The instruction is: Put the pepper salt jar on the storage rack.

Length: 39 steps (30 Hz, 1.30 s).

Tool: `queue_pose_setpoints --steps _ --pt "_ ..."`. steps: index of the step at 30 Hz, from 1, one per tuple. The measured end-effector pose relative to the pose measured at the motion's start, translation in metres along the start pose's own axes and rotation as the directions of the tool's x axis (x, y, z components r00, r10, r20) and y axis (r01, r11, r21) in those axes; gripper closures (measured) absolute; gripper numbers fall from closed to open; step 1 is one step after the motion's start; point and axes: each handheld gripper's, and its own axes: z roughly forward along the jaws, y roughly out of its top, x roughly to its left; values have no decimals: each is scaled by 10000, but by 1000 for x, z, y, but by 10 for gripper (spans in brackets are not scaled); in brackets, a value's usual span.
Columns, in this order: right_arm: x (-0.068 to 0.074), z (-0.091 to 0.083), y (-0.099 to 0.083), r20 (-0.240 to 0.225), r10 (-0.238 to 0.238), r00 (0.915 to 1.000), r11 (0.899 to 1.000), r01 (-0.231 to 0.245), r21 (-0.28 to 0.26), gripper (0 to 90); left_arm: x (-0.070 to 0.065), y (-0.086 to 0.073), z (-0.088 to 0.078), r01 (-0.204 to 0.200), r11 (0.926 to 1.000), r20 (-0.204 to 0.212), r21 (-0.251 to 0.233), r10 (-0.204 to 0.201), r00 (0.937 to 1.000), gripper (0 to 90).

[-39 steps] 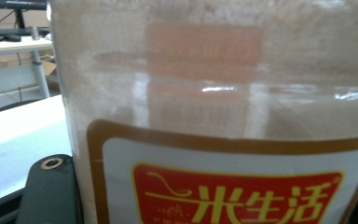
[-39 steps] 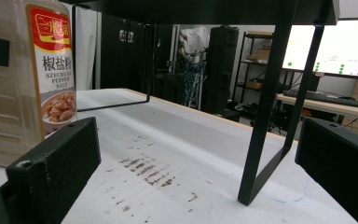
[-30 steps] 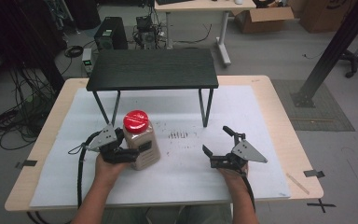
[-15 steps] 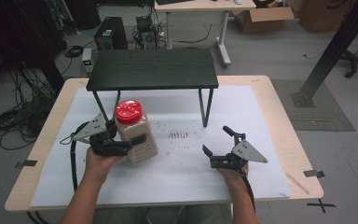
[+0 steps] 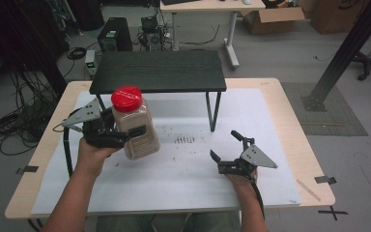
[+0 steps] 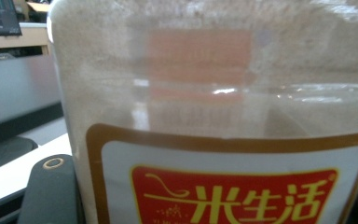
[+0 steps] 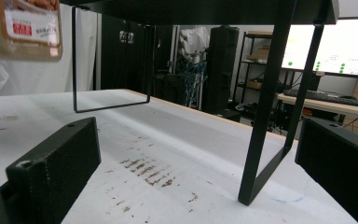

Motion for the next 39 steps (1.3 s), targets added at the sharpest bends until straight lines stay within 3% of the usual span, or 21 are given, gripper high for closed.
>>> queue_pose_setpoints --steps 22,31,34,39 --pt "-2 0 0 -4 157 9999 9999 -157 28 0 18 65 -2 -385 9992 317 -117 388 9987 253" --pt "-2 0 0 9 145 9999 9999 -145 16 0 35 91 1 -469 9986 545 -244 482 9974 252" --pt "-2 0 0 1 163 9999 9999 -163 28 0 41 98 2 -776 9968 406 -204 784 9961 252" --pt "-2 0 0 4 157 9999 9999 -157 34 0 47 108 4 -843 9964 372 -123 847 9957 252"
